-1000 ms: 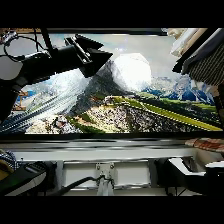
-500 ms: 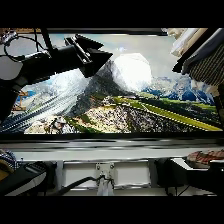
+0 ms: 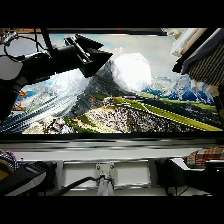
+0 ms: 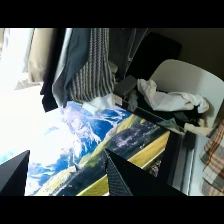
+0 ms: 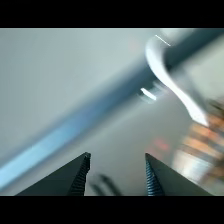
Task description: Fold the clothes and pants, and hang the long-sleeved shirts on hangers.
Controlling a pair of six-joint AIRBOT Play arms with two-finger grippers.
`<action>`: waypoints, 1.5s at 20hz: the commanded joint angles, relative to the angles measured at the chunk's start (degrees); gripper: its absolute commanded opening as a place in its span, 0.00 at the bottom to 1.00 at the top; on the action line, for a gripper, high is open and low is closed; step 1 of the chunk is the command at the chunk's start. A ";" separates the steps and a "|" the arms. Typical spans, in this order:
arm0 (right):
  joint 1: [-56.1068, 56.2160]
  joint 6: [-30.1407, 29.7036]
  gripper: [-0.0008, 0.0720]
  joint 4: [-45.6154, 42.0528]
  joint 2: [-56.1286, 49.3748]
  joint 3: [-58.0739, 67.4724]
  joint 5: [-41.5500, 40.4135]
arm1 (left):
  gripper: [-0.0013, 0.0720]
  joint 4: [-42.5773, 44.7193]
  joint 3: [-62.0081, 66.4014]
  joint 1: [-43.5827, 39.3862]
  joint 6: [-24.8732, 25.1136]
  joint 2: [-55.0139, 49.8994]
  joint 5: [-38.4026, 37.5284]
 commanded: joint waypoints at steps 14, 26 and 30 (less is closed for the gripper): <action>88.30 -48.70 0.59 20.85 -10.58 -1.05 20.87 | 0.65 22.58 6.29 13.40 -15.98 2.43 0.20; 110.14 -49.24 0.59 19.45 -11.54 -21.62 29.92 | 0.65 22.47 6.25 22.88 -17.59 4.13 -15.04; 110.14 -49.31 0.59 19.28 -11.54 -21.62 33.64 | 0.65 22.47 6.25 22.88 -17.59 4.13 -15.04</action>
